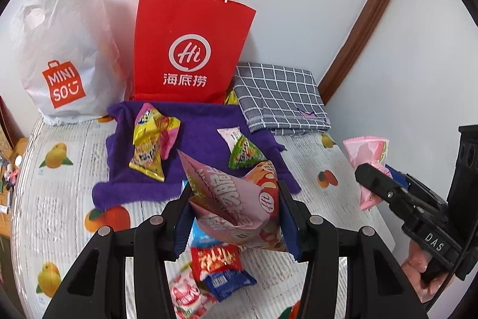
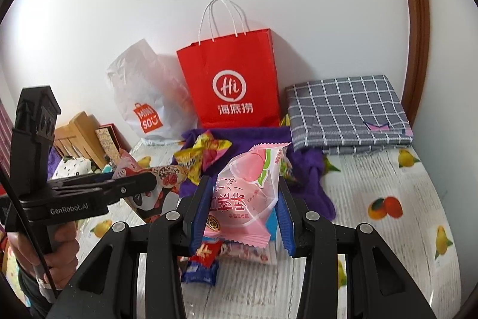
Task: Organize snacks
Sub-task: 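Lift both held snacks and carry them over the purple towel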
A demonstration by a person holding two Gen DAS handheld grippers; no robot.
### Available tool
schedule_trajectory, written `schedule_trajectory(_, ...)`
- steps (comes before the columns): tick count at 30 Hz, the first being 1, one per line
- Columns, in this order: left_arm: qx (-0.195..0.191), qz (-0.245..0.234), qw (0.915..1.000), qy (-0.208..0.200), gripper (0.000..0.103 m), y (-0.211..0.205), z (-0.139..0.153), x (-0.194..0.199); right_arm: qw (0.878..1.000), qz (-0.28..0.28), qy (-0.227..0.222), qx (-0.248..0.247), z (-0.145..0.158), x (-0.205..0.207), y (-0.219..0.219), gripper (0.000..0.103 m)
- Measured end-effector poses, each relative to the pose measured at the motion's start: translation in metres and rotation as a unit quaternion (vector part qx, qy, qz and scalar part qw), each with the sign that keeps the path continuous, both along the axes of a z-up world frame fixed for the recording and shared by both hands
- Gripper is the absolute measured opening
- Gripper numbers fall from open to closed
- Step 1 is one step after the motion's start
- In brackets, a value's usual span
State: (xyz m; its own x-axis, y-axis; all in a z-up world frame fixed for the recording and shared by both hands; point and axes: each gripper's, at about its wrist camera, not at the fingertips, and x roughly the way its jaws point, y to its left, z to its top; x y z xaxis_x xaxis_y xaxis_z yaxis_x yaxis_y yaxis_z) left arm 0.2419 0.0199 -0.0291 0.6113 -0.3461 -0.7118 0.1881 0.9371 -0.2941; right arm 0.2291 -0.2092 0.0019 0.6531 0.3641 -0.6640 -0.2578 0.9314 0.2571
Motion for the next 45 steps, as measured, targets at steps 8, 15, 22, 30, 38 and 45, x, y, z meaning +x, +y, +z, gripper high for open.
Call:
schedule_trajectory(8, 0.011, 0.012, 0.9998, -0.014, 0.048, 0.006, 0.010, 0.028, 1.000, 0.007, 0.000, -0.002, 0.001, 0.038, 0.011, 0.041)
schedule_trajectory(15, 0.012, 0.009, 0.9997, -0.020, 0.048, 0.007, 0.015, 0.044, 1.000, 0.006, 0.000, -0.013, -0.002, 0.058, 0.017, 0.041)
schedule_trajectory(22, 0.029, 0.010, 0.9993, -0.021, 0.048, 0.005, 0.015, 0.058, 1.000, 0.003, 0.003, -0.018, -0.006, 0.075, 0.019, 0.041)
schedule_trajectory(30, 0.030, 0.008, 0.9993, -0.022, 0.048, 0.010, 0.010, 0.076, 1.000, 0.001, 0.003, -0.022, -0.013, 0.098, 0.025, 0.041)
schedule_trajectory(38, 0.024, 0.021, 0.9995, -0.007, 0.048, 0.019, -0.004, 0.103, 1.000, 0.004, 0.015, -0.019, -0.029, 0.128, 0.030, 0.041)
schedule_trajectory(45, 0.022, 0.022, 0.9995, 0.005, 0.048, 0.020, -0.018, 0.128, 0.999, 0.009, 0.032, -0.013, -0.045, 0.154, 0.035, 0.041)
